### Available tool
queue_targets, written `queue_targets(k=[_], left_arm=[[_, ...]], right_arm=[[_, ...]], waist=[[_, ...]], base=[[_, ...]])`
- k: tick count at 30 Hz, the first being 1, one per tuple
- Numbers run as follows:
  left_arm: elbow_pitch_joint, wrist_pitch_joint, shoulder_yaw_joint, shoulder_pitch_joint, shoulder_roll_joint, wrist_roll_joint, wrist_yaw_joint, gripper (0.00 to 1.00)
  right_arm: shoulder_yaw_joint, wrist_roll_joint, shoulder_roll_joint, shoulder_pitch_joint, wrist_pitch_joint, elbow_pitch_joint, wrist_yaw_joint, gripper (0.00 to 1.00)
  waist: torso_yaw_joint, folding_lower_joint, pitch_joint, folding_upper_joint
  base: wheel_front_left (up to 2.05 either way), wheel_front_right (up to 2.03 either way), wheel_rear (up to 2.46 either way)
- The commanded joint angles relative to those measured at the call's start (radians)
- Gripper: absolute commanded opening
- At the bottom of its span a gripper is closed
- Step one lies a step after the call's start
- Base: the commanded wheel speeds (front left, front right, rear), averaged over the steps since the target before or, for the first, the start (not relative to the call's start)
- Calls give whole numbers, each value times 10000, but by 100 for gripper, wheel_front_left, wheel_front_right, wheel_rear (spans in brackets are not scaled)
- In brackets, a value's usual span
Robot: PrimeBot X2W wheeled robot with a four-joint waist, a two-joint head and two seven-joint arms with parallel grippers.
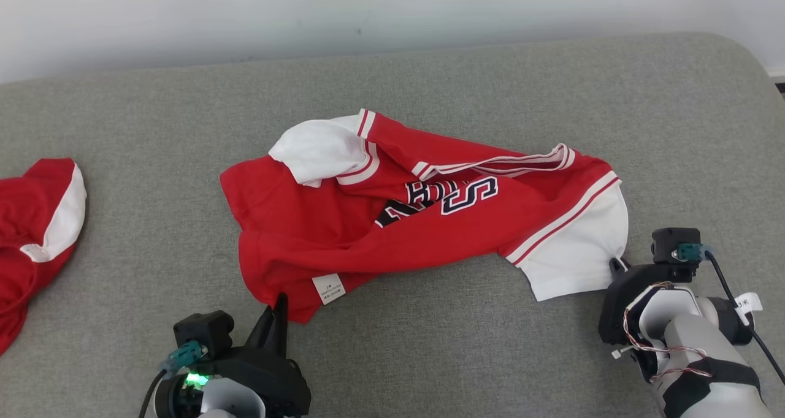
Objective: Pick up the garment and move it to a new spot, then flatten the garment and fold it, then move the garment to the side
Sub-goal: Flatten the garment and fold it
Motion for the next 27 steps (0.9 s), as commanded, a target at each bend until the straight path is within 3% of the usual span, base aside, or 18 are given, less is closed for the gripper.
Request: queue_targets(k=[1, 4, 7, 15, 19, 23, 27], left_arm=[[-197, -117, 56, 197, 47, -154, 0, 0], [-491, -81, 120, 298, 12, -400, -122, 0], [-1130, 156, 307, 373, -49, -960, -298, 0], [-3228, 1923, 758, -368, 283, -2428, -653, 0], [-3510, 3100, 1273, -1451, 239, -3689, -571, 0], [-3179, 3837, 1771, -3038, 716, -4031, -261, 0], [-2620, 3826, 2283, -4846, 1111, -4006, 42, 0]], right_arm=[[105, 266, 142, 657, 34, 319, -25, 0], [115, 674, 204, 575, -206, 48, -25, 0], [164, 1803, 340, 385, -331, -665, -20, 0], [883, 4773, -347, 334, 969, -4110, -23, 0], [788, 5702, -327, -414, 2027, -5353, -23, 0], [899, 6299, -49, -1725, 2982, -5932, -23, 0], [986, 6091, 151, -3399, 2768, -5723, -23, 0]], waist=[[19, -1, -148, 0], [32, -1, -253, 0], [32, -1, -396, 0], [-194, -1, -790, 0], [-421, -1, -472, 0], [-762, -1, 208, 0], [-1080, -1, 1021, 0]], base=[[0, 0, 0], [0, 0, 0], [0, 0, 0], [0, 0, 0], [0, 0, 0], [0, 0, 0], [0, 0, 0]])
